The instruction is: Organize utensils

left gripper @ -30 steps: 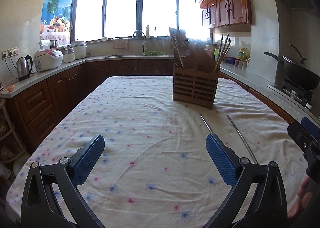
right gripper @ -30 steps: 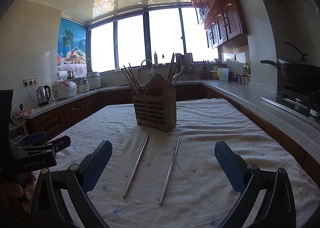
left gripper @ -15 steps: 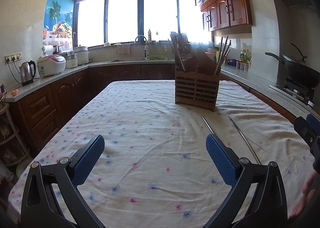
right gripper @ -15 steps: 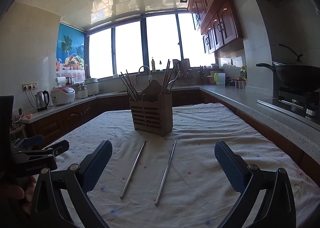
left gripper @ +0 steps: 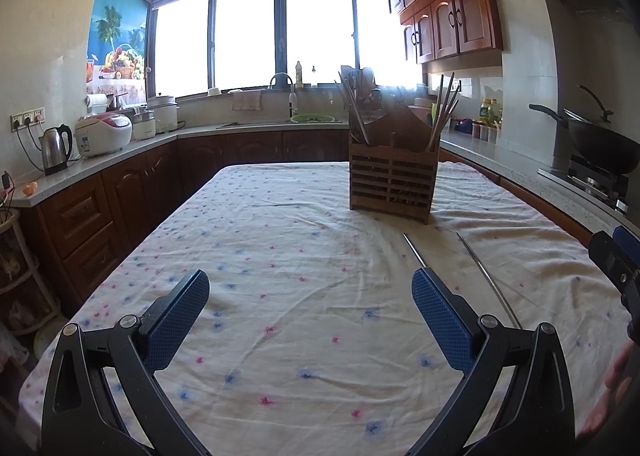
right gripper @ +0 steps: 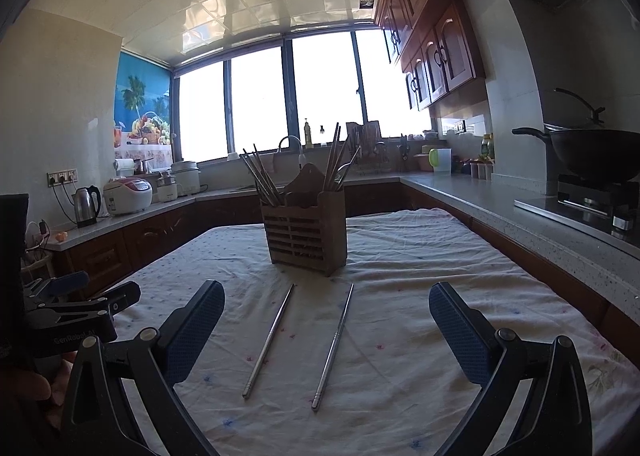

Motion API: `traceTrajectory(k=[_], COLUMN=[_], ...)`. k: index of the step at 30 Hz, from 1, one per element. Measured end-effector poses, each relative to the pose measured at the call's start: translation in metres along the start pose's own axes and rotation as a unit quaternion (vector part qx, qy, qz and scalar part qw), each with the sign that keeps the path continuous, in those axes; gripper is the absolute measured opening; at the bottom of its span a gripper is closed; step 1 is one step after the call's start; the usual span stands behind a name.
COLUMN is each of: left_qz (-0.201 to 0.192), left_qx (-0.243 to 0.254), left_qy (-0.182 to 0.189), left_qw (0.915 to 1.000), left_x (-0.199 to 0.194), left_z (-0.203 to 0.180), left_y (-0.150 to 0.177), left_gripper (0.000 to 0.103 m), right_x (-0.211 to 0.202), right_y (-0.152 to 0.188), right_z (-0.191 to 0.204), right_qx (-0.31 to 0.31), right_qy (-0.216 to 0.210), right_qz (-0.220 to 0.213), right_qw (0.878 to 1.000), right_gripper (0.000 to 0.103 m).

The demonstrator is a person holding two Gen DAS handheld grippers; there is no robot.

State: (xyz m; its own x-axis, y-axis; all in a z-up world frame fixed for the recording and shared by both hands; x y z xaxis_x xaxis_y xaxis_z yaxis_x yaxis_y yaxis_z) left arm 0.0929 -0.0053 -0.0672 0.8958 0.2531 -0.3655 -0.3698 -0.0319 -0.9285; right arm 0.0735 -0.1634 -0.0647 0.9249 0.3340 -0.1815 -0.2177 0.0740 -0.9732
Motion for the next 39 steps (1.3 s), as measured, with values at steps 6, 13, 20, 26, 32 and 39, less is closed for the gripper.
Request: traceTrajectory(k=[6, 13, 20, 26, 32, 39], left_qz=[0.003, 0.004, 0.001, 0.001, 0.001, -0.002], left_qx=[0.001, 0.002, 0.005, 0.005, 0.007, 0.012], left_qy=[0.001, 0.009, 0.009, 0.01, 0.009, 0.002], left_qw=[1.0, 0.9999, 1.0, 0.9999, 0.9999, 0.9999], left_x=[0.0004, 0.0013, 0.0012, 0.0009, 0.0008, 0.0019], left_z=[-0.0003, -0.0024, -0.0031, -0.0029, -0.0035, -0.0033], left_y=[0.0003, 0.0002, -0.0008, -0.0014, -0.0025, -0.0029], left_gripper=[0.103, 0.103, 0.103, 0.103, 0.103, 0.103], right_x=[-0.0001, 0.0, 0.0011, 0.0017, 0.0016, 0.0024], right_y=[-0.0003, -0.0003, -0.0001, 0.0006, 0.0008, 0.0009], right_z=[0.0013, 0.0027, 0.0053, 0.007, 0.0073, 0.0077], right_qx=[-0.001, -0.001, 0.0, 0.001, 0.002, 0.003], right_qy=[-0.002, -0.003, -0.004, -0.006, -0.007, -0.006], right_qz=[-0.001, -0.001, -0.003, -0.001, -0.001, 0.0], right_qw=[1.0, 1.0, 1.0, 1.0, 1.0, 1.0], right_gripper=[0.103, 0.103, 0.103, 0.103, 0.103, 0.103])
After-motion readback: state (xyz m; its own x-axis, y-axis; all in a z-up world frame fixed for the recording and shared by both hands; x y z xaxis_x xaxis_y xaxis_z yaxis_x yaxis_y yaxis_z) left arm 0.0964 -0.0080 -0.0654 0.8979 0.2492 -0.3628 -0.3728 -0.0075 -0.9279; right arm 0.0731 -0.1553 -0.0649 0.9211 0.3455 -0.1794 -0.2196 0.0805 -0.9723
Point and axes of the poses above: each gripper's, at about its wrist camera, not at the fingertips, and x roughly the way its jaws point, z to its left, y to its underside, the point moved 9 cm from there along x, roughly the way its jaws point, and after that the axes turned 8 degrees about -y, right-handed, at the moved point
